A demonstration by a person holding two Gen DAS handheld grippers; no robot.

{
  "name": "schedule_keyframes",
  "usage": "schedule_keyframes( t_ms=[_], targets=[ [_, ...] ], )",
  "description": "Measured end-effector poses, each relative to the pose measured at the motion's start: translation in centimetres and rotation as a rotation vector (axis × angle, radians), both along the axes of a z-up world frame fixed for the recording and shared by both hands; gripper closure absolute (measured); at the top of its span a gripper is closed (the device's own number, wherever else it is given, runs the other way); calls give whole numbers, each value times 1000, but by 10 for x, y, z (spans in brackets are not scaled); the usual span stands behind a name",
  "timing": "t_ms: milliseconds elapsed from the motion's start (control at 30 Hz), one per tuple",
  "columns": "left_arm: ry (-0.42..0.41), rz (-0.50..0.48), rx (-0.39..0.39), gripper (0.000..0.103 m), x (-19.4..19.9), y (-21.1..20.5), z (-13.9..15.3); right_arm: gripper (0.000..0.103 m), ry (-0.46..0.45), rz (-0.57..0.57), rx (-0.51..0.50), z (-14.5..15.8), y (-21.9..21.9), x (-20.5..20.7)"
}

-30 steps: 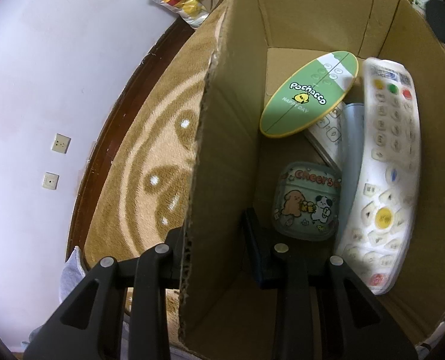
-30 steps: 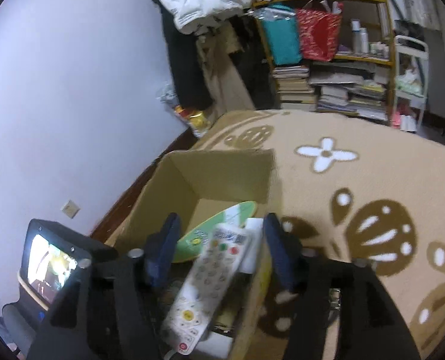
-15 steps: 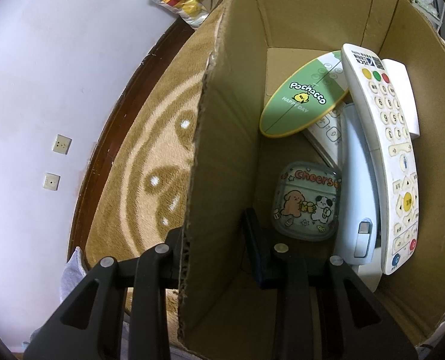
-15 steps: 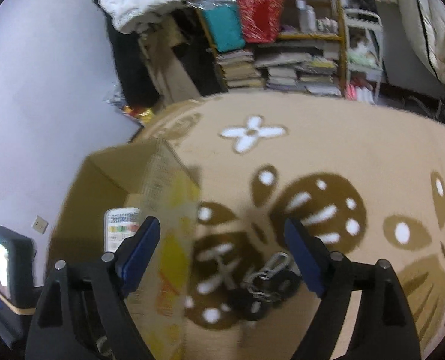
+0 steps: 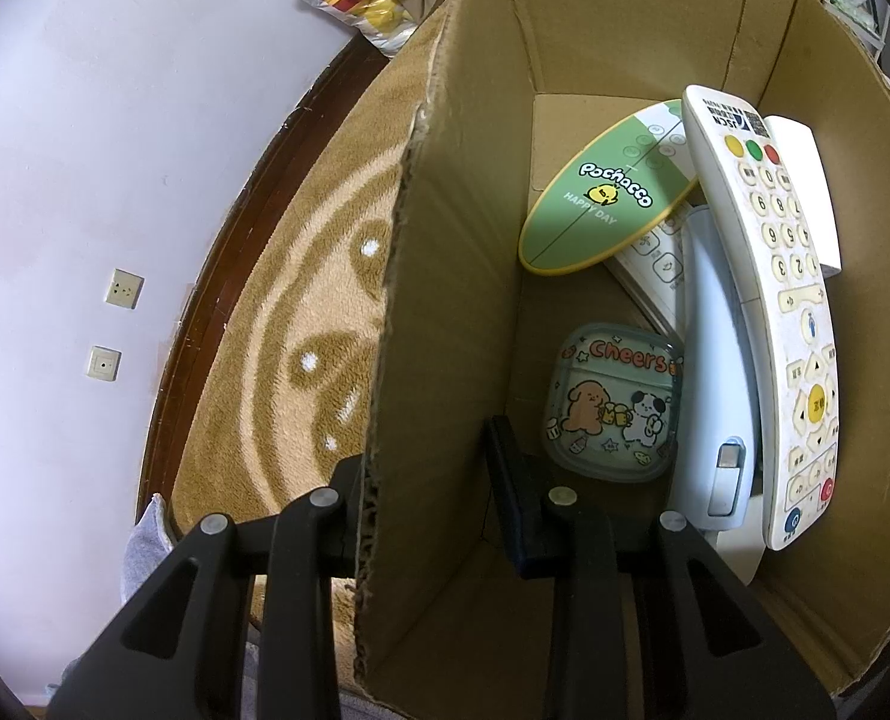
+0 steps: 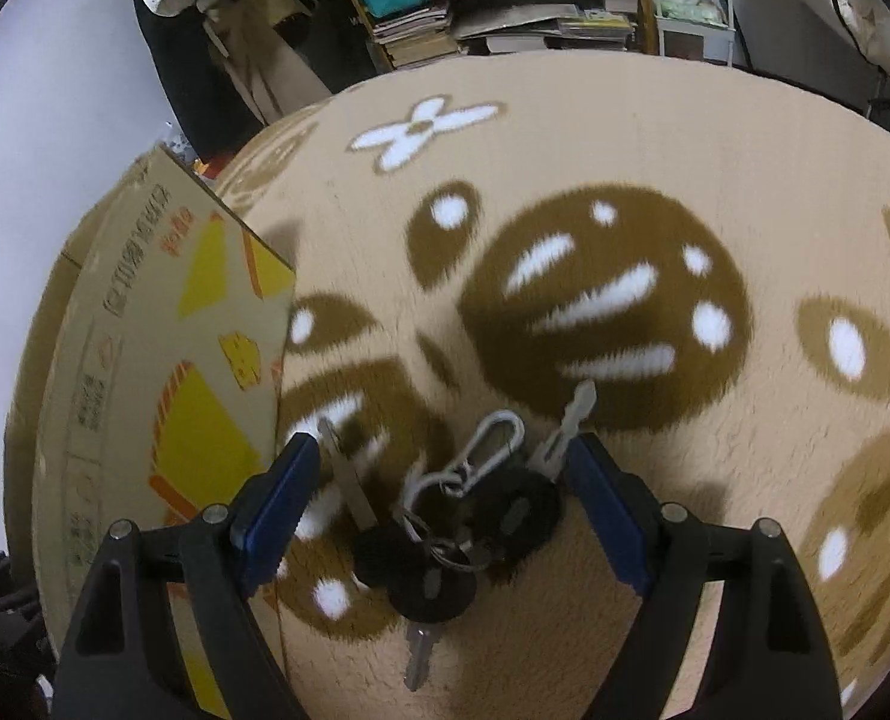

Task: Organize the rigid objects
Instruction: 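Move the right gripper to the key bunch and grasp it, then carry the keys into the box and open the right gripper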

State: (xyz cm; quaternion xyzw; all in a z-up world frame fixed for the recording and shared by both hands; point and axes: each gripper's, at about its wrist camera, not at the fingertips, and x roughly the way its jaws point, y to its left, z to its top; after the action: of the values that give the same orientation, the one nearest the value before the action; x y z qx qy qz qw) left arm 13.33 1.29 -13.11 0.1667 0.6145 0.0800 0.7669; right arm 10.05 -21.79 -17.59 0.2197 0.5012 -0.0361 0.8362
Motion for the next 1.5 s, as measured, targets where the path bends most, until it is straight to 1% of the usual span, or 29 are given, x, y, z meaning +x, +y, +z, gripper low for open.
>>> schedule_keyframes(
  t_ms=[200,300,367,433,467,500,533,600,733,900,1033,1300,1400,1500],
  targets=[
    [3,-4,6,73,0,0,-2,13,17,37,-62,-4,15,-12],
    [7,-7,11,73,0,-1,-5,13,30,75,-138,-7,29,-14],
    [7,-6,10,73,-1,-1,-5,15,41,94,-202,-8,37,-14],
    [8,-6,8,73,-1,-1,-5,28,42,90,-249,-6,41,-16],
    [8,-5,7,73,-1,-1,-5,32,37,98,-253,-3,43,-18],
    [8,-5,6,73,-2,-1,-6,41,37,102,-254,-2,44,-18],
    [8,-3,5,73,-2,-1,-6,46,39,99,-261,-1,44,-19],
    [8,-3,6,73,-3,0,-6,54,31,94,-254,0,42,-21],
    [9,-5,7,73,-2,0,-5,59,6,74,-223,4,36,-21],
    [9,-5,5,73,-3,1,-6,59,-16,31,-166,4,29,-18],
    [10,-5,6,73,-2,1,-5,59,-71,6,-122,12,24,-18],
    [10,-4,4,73,-1,0,-5,59,-189,9,-66,45,26,-20],
    [10,-5,6,73,-2,-1,-5,59,-259,26,-78,64,35,-24],
    [10,-6,6,73,-1,-1,-5,59,-325,42,-66,80,41,-26]
  ],
)
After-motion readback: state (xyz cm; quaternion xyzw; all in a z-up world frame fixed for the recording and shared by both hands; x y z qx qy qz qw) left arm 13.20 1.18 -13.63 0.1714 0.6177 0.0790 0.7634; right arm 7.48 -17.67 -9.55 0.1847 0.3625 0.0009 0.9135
